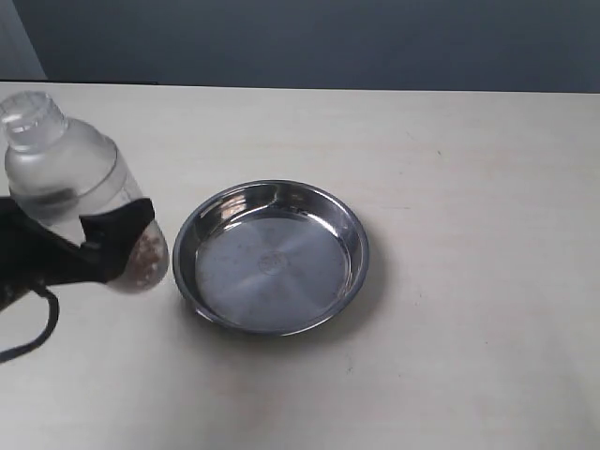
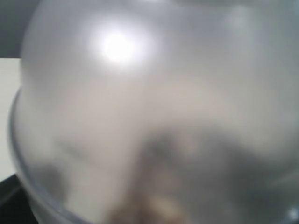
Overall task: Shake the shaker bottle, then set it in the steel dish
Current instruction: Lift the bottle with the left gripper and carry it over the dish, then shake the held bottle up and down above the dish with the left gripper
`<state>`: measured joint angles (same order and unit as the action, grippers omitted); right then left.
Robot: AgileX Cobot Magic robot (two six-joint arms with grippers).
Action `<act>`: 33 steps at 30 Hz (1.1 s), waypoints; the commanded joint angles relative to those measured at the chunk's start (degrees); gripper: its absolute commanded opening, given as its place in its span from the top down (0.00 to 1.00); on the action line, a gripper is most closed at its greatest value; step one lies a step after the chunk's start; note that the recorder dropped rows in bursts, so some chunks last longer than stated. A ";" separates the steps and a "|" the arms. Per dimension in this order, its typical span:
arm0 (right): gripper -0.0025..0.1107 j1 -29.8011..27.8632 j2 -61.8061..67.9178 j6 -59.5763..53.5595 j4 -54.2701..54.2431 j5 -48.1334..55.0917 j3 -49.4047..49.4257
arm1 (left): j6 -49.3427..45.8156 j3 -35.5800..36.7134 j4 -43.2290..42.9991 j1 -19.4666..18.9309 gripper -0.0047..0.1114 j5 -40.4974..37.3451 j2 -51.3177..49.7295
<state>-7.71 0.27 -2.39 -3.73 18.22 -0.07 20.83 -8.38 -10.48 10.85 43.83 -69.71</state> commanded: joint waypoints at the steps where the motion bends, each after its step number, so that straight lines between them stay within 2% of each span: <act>1: 0.99 -0.20 -0.27 -0.11 -0.04 -0.78 0.07 | 16.63 -10.21 -16.61 0.76 0.96 -8.44 5.36; 4: 0.99 -0.20 -0.27 -0.11 -0.04 -0.78 0.07 | 33.62 -17.17 -35.12 3.75 0.96 -7.93 5.12; 6: 0.99 -0.20 -0.27 -0.11 -0.04 -0.78 0.07 | 40.72 -21.24 -43.18 6.35 0.96 -8.43 5.00; 7: 0.99 -0.20 -0.27 -0.11 -0.04 -0.78 0.07 | 41.46 -22.72 -44.55 7.23 0.96 -9.48 5.00; 11: 0.99 -0.20 -0.27 -0.11 -0.04 -0.78 0.07 | 41.71 -25.94 -44.24 9.41 0.96 -18.42 5.00; 14: 0.99 -0.20 -0.27 -0.11 -0.04 -0.78 0.07 | 41.96 -25.92 -43.16 9.50 0.96 -17.12 5.00; 19: 0.99 -0.20 -0.27 -0.11 -0.04 -0.78 0.07 | 41.94 -25.92 -44.70 13.25 0.96 -17.51 3.70; 20: 0.99 -0.20 -0.27 -0.11 -0.04 -0.78 0.07 | 37.49 -26.08 -46.51 14.00 0.96 -23.90 2.45; 21: 0.99 -0.20 -0.27 -0.11 -0.04 -0.78 0.07 | 35.91 -26.36 -44.39 14.00 0.96 -30.36 2.01; 22: 0.99 -0.20 -0.27 -0.11 -0.04 -0.78 0.07 | 31.41 -27.63 -33.61 10.65 0.96 -43.34 0.36; 23: 0.99 -0.20 -0.27 -0.11 -0.04 -0.78 0.07 | 31.07 -27.73 -30.90 8.90 0.96 -42.03 -0.49; 24: 0.99 -0.20 -0.27 -0.11 -0.04 -0.78 0.07 | 31.18 -27.41 -29.79 8.21 0.96 -35.64 -1.56; 26: 0.99 -0.20 -0.27 -0.11 -0.04 -0.78 0.07 | 33.69 -27.77 -37.99 12.32 0.96 -20.85 -3.07; 27: 0.99 -0.20 -0.27 -0.11 -0.04 -0.78 0.07 | 35.31 -29.11 -44.06 15.63 0.96 -19.61 -3.64; 28: 0.99 -0.20 -0.27 -0.11 -0.04 -0.78 0.07 | 35.65 -30.73 -46.94 18.62 0.96 -25.67 -4.09; 29: 0.99 -0.20 -0.27 -0.11 -0.04 -0.78 0.07 | 35.26 -32.09 -44.82 20.52 0.96 -36.53 -4.65; 30: 0.99 -0.20 -0.27 -0.11 -0.04 -0.78 0.07 | 34.54 -33.24 -41.20 20.49 0.96 -44.34 -5.87; 31: 0.99 -0.20 -0.27 -0.11 -0.04 -0.78 0.07 | 35.11 -34.37 -36.83 18.73 0.96 -48.53 -7.51; 32: 0.99 -0.20 -0.27 -0.11 -0.04 -0.78 0.07 | 36.10 -34.18 -29.40 16.95 0.96 -41.31 -9.29; 33: 0.99 -0.20 -0.27 -0.11 -0.04 -0.78 0.07 | 35.26 -33.21 -33.17 20.34 0.96 -32.81 -9.30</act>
<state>-7.71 0.27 -2.39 -3.73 18.22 -0.07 55.99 -42.06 -45.94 28.88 4.51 -77.55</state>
